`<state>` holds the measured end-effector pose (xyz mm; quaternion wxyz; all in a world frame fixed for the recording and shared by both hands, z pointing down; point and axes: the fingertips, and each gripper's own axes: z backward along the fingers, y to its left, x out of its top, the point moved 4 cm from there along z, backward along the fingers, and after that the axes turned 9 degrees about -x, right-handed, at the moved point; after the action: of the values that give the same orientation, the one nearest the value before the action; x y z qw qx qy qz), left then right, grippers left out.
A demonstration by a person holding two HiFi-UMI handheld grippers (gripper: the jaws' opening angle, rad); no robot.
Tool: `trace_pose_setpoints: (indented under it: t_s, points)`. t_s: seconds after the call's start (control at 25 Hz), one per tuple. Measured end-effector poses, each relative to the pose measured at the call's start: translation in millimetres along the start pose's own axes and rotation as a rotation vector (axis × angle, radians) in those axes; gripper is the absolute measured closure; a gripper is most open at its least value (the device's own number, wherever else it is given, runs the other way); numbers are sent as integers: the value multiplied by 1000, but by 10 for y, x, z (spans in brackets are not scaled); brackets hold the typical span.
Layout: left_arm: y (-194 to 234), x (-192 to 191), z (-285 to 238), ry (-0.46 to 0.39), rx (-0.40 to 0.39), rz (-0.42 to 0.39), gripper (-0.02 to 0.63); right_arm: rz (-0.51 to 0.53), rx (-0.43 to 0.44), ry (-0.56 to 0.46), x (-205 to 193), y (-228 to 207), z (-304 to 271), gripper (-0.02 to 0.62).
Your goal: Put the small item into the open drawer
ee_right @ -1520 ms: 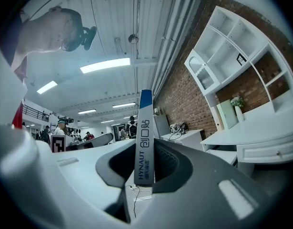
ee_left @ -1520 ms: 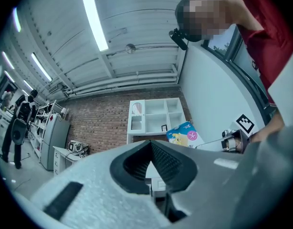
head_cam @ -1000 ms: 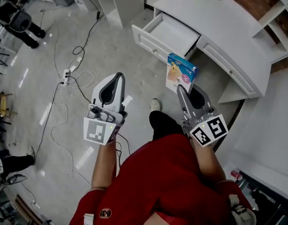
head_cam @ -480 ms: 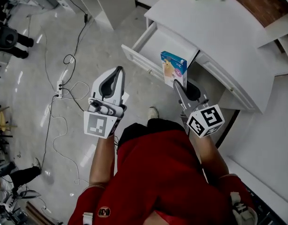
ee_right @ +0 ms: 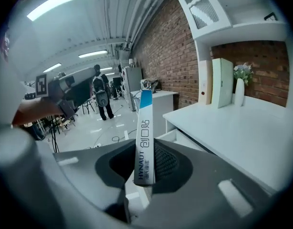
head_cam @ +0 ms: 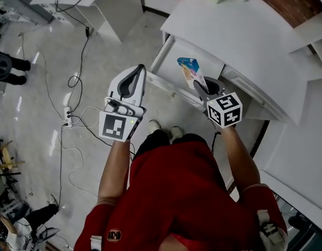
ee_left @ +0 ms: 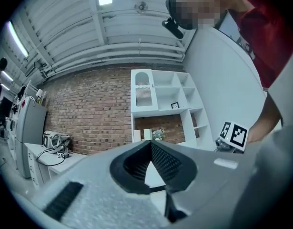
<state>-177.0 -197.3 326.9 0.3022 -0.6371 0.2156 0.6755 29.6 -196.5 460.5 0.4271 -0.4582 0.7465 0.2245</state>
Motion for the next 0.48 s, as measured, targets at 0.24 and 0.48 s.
trace_pose_setpoints:
  t_s: [0.24, 0.48]
  points:
    - [370, -81, -199, -17, -72, 20, 606, 19, -6, 225, -226, -50, -610, 514]
    - [565, -269, -256, 22, -57, 54, 606, 75, 65, 443, -619, -90, -1132, 514]
